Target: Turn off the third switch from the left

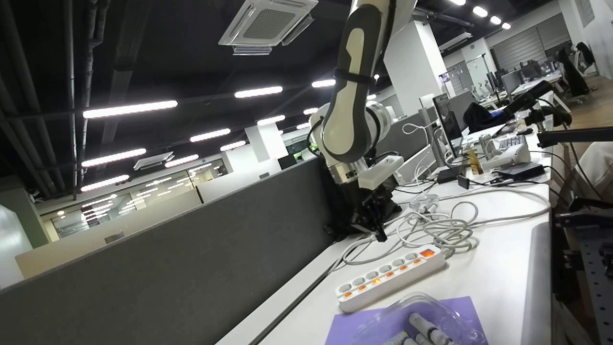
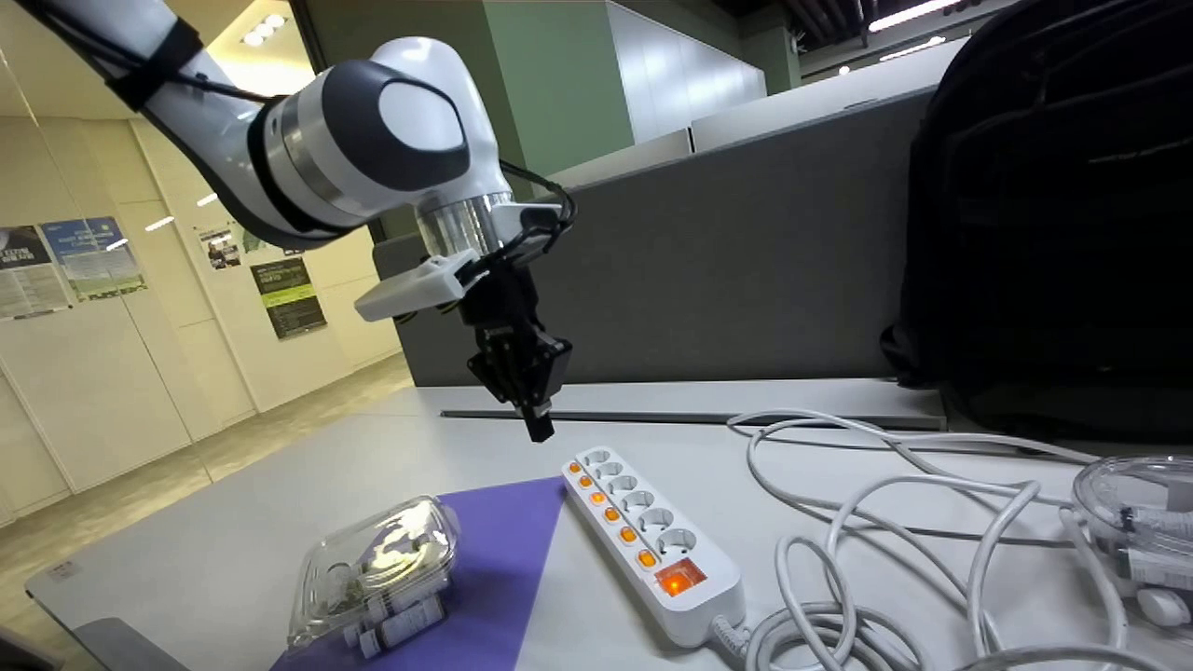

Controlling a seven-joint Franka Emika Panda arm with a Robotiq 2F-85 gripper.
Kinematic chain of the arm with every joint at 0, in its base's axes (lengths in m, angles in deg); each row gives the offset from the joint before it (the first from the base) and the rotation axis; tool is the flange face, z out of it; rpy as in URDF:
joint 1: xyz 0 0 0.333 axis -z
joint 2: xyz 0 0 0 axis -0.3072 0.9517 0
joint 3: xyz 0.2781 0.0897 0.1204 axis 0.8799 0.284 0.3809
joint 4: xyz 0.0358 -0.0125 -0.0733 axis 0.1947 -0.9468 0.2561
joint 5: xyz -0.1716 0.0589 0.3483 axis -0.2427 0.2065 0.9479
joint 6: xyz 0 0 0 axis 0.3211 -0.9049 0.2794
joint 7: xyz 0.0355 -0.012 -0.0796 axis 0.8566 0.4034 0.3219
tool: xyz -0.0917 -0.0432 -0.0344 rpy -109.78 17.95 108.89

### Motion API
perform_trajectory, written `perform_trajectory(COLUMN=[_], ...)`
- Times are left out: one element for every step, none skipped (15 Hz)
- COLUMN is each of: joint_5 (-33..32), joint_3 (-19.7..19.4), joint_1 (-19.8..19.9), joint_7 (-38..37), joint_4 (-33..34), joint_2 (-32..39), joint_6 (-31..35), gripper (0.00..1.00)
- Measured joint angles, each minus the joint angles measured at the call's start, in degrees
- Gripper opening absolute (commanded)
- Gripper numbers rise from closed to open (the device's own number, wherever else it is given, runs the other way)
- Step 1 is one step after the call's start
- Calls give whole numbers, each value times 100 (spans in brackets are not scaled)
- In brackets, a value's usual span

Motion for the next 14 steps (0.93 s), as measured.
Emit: perform_trajectory(joint_5=[-26,-17,8,13,12,5,5,5,4,4,4,8,14,20], joint_3=[-42,-74,-97,-123,-151,-190,-228,-274,-323,-374,-423,-460,-492,-516], joint_1=[-30,-50,-62,-76,-94,-121,-153,-193,-239,-290,-341,-385,-425,-456], joint_7=[-22,-35,-40,-77,-127,-190,-245,-306,-363,-428,-481,-531,-569,-604], joint_4=[-21,-37,-47,-55,-60,-60,-60,-56,-44,-15,28,81,144,215], joint_2=[9,38,87,154,239,333,430,523,615,709,799,887,971,1051], joint_6=[126,244,343,444,562,670,767,852,917,950,960,962,962,962], gripper=[0,0,0,0,0,0,0,0,0,0,0,0,0,0])
